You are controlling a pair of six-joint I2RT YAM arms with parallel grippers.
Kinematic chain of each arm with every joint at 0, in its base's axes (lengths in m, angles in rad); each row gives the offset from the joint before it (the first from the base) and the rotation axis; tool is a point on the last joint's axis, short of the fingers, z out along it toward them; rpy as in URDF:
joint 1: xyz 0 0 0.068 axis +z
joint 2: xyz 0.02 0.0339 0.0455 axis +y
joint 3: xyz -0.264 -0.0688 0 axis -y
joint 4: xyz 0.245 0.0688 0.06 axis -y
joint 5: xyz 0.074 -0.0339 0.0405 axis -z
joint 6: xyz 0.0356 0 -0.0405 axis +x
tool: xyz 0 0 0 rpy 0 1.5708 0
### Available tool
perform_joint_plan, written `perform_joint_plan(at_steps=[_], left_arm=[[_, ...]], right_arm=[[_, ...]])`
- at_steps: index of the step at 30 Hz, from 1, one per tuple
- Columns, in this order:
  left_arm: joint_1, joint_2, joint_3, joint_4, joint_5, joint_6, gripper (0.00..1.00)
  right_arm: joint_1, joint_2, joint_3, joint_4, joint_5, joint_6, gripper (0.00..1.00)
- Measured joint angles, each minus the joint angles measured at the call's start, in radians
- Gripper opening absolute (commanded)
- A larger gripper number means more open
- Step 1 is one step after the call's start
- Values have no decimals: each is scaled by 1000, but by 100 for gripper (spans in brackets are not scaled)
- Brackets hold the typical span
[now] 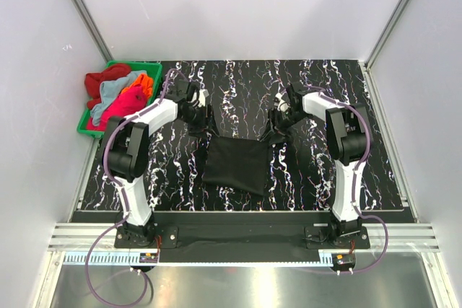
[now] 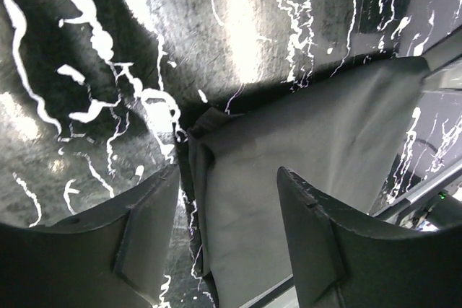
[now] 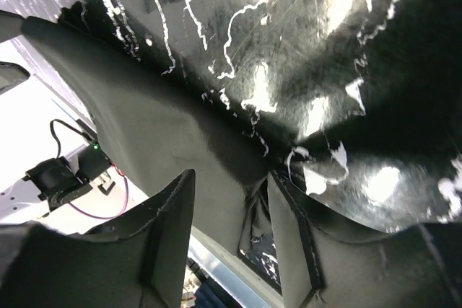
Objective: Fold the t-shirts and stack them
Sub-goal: Fold the tshirt
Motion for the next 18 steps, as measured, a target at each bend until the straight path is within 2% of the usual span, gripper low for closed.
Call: perform_joint_plan(at_steps=[5,6,14,15,18], left_arm=[[0,22,8,14,16,-4,55],[0,29,11,14,18,-5,50],[0,75,25,26,50,-32,26],[0,75,26,26,53,-36,22],[0,75,29,28,62,-45,8]], right_arm=[[5,20,0,8,0,1,54],[5,21,0,8,0,3,54],[5,25,0,10,1,10,49],[5,27,0,10,0,11,45],[5,35,0,13,-2,10,11]])
